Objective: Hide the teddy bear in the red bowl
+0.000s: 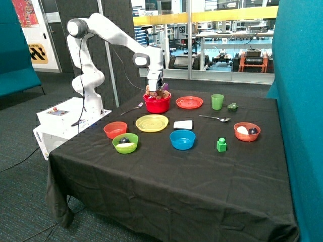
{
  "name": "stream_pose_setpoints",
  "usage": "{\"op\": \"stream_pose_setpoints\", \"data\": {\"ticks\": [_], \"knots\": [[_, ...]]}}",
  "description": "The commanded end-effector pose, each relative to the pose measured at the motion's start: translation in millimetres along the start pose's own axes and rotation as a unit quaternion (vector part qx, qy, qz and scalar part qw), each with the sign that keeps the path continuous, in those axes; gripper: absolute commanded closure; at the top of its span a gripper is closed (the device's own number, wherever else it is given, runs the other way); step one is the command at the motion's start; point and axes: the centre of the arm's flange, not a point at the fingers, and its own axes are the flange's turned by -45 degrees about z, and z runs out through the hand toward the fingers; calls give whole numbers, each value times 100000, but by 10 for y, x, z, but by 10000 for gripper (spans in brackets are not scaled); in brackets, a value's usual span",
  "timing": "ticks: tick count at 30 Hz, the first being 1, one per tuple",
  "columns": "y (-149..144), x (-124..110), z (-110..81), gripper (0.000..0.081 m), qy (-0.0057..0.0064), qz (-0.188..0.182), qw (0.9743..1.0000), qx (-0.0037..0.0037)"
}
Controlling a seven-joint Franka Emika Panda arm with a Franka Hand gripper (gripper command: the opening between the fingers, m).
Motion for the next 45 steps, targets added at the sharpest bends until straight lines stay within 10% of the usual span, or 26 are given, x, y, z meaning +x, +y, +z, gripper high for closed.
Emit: {"op": "stream_pose_setpoints", "data": {"ticks": [1,11,15,19,45], "knots": [[49,-7,216,808,56,370,99999,-217],[72,-22,281,801,56,192,100000,-217],[50,9,254,467,53,-1206,99992,-218],[33,9,251,324,52,-1851,99983,-218],[5,15,284,7,48,-3659,99933,-219]]}}
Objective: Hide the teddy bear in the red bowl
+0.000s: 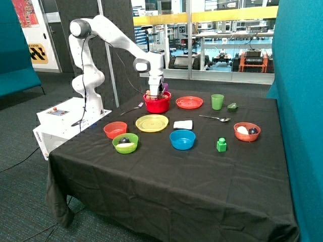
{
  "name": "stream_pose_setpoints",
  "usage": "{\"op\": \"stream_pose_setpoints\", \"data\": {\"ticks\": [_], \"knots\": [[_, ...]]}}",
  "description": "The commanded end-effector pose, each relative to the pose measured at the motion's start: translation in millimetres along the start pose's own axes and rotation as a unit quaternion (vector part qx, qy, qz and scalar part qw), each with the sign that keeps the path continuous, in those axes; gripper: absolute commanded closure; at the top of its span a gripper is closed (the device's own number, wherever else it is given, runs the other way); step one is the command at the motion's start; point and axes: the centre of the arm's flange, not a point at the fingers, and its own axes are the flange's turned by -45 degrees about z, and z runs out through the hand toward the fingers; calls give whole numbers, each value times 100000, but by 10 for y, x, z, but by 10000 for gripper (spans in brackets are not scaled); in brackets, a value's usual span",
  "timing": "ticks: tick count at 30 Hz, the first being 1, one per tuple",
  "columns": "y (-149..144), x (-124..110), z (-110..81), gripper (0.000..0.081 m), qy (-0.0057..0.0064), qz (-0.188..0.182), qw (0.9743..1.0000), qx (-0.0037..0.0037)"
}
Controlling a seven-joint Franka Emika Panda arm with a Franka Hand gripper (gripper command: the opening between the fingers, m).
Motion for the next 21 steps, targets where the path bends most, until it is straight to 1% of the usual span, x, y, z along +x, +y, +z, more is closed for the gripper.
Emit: {"op": "stream_pose_setpoints", "data": {"ticks": [1,10,21], "knots": [[-27,15,-4,3,-77,-856,99996,113],[-61,34,-19,0,-77,-1022,99995,113],[57,13,-9,0,-79,372,99999,112]]}}
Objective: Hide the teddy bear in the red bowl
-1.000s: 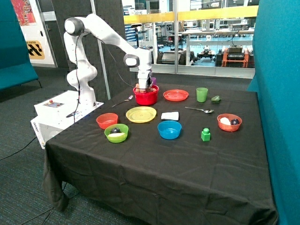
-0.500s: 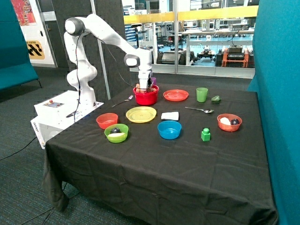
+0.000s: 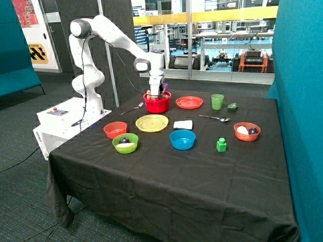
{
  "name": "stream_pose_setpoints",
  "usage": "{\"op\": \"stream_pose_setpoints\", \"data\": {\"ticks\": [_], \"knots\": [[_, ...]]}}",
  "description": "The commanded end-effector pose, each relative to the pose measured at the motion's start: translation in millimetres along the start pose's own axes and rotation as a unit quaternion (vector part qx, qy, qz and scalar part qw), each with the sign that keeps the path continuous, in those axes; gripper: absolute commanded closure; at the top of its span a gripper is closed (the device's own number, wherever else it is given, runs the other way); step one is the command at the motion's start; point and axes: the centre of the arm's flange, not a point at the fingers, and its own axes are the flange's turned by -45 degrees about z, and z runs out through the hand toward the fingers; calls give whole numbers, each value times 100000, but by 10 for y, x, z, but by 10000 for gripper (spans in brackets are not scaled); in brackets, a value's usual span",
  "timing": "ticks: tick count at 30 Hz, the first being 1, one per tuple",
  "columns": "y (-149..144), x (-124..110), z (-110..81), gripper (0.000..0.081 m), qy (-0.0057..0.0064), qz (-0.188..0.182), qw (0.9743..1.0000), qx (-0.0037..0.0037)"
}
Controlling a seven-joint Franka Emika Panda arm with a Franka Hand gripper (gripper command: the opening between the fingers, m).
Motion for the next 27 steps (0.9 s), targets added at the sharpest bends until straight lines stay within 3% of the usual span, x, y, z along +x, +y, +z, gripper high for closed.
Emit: {"op": "stream_pose_setpoints", "data": {"ticks": [1,17,23,27], "knots": [[66,-16,-2,0,-165,728,99997,-14],[42,39,-43,0,-165,40,100000,-13],[-7,69,-151,0,-165,-1203,99993,-11],[-57,110,-341,0,-166,-3155,99950,-7]]}}
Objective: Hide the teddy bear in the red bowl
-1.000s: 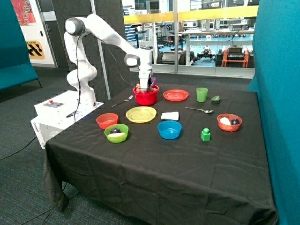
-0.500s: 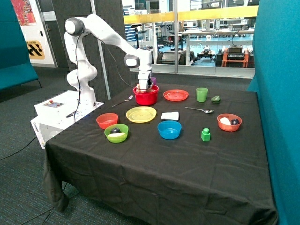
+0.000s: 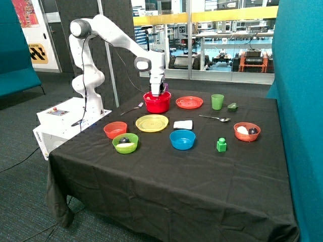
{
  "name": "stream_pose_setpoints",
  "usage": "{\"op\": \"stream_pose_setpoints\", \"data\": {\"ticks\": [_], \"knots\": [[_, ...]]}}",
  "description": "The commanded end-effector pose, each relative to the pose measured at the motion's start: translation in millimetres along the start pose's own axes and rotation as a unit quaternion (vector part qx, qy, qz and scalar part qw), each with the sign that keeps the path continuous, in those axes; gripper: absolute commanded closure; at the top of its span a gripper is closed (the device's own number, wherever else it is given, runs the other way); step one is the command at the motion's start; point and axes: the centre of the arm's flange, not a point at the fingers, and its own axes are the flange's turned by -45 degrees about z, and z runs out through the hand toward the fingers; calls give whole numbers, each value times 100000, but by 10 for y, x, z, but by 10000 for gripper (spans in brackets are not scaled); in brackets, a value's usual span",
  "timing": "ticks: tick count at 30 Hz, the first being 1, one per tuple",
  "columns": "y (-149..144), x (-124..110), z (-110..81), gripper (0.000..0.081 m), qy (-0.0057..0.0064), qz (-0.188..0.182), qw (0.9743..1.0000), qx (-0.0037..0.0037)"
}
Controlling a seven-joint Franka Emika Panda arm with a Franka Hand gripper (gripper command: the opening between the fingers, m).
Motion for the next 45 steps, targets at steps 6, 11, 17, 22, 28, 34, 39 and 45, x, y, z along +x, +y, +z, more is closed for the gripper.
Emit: {"op": "stream_pose_setpoints", "data": {"ticks": [6,11,17,22,28,34,39,45], "knots": [[-66,89,-433,0,70,-3395,99942,-18],[46,109,-597,0,70,-3425,99941,-18],[306,128,-731,0,70,-2354,99972,-17],[578,134,-762,0,70,-1318,99991,-16],[911,108,-745,29,71,848,99996,-15],[1366,46,-639,111,71,6788,99769,-11],[1616,32,-595,133,72,9486,99549,-9],[1863,37,-570,159,72,8685,99622,-9]]}}
